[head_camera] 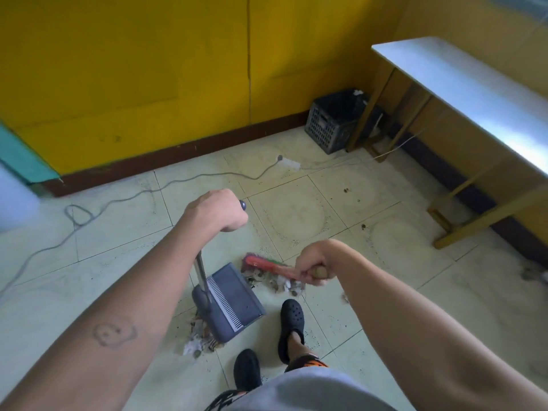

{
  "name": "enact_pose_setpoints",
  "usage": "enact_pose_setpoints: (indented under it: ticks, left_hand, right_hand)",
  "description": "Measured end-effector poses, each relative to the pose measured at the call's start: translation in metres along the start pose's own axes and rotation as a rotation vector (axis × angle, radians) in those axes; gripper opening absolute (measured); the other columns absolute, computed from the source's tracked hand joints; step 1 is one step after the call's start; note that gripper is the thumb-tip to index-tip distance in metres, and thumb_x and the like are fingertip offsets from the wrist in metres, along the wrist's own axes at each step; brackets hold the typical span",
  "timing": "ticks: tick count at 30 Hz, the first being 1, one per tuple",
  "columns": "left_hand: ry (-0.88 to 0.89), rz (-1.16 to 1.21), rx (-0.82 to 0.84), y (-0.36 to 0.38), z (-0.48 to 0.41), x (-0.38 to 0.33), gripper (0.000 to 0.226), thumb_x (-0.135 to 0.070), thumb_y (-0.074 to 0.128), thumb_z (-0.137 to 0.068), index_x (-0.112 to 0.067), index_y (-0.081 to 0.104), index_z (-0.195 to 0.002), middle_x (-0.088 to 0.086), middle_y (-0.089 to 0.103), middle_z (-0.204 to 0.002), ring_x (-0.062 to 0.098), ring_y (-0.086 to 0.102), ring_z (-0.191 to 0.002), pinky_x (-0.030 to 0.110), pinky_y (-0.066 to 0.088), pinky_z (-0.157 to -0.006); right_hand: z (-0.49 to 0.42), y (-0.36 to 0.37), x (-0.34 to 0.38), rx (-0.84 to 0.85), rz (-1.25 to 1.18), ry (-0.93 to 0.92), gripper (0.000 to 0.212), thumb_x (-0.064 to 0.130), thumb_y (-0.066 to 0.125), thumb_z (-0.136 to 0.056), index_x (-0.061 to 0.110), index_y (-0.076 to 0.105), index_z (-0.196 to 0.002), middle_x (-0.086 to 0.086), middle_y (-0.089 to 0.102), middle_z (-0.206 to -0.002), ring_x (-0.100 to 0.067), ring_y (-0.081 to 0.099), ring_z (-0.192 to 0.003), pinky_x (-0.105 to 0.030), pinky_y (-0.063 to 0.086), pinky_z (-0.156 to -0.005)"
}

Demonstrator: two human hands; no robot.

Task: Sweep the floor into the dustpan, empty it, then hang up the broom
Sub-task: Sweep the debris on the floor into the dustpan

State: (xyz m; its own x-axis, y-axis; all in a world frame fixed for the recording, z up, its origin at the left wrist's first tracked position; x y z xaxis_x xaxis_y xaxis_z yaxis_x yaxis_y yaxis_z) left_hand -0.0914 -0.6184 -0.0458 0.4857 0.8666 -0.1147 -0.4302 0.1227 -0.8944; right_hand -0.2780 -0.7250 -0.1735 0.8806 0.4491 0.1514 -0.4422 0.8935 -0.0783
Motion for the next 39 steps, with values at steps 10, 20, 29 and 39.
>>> enact_pose_setpoints:
  ticks: [10,20,29,39]
  left_hand:
    - [0.051,0.034,-0.026,-0.004,0.013,-0.011,0.022,-0.028,0.051,-0.089,-0.006,0.05,-0.083,0.01,0.051,-0.068,0.029,0.056,-0.07,0.031,0.045,-0.064]
    - [0.129,-0.011,-0.02,0.018,0.005,-0.097,0.025,-0.033,0.053,-0.09,-0.008,0.051,-0.092,0.006,0.048,-0.069,0.028,0.055,-0.075,0.032,0.043,-0.066]
    - [0.126,-0.049,-0.005,0.054,0.009,-0.203,0.019,-0.027,0.052,-0.091,-0.008,0.052,-0.092,0.005,0.048,-0.07,0.023,0.051,-0.068,0.033,0.04,-0.063]
    - [0.077,-0.031,-0.007,0.08,-0.001,-0.292,0.013,-0.025,0.053,-0.091,-0.012,0.052,-0.091,0.003,0.049,-0.072,0.026,0.054,-0.074,0.031,0.04,-0.064]
  right_hand:
    - [0.037,-0.052,-0.058,-0.04,-0.439,-0.005,0.047,-0.001,0.045,-0.09,-0.003,0.043,-0.136,-0.001,0.044,-0.048,-0.01,0.043,-0.031,-0.018,0.036,-0.029]
    - [0.074,-0.116,-0.161,-0.309,-0.49,0.014,0.026,-0.001,0.045,-0.093,0.001,0.047,-0.119,-0.002,0.044,-0.051,-0.008,0.04,-0.027,-0.015,0.036,-0.027]
    - [0.037,-0.175,-0.289,-0.433,-0.374,0.145,0.012,-0.004,0.039,-0.087,0.006,0.043,-0.091,-0.01,0.041,-0.061,-0.016,0.039,-0.038,-0.019,0.034,-0.036]
    - [0.021,-0.242,-0.373,-0.63,-0.446,0.095,0.056,-0.008,0.039,-0.09,0.015,0.036,-0.141,-0.014,0.044,-0.069,-0.012,0.039,-0.037,-0.017,0.033,-0.032]
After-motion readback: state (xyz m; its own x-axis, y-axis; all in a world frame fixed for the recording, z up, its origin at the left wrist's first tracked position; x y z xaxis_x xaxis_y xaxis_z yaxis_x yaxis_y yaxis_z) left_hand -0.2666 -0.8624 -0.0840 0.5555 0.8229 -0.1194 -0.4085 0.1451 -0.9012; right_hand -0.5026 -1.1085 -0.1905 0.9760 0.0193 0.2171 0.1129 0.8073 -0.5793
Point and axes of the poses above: each hand's wrist, its own z-axis away from the middle knuckle, its own y-axis out of the palm, x = y × z, the point moved 8 cm from there along -z, towards the middle knuckle
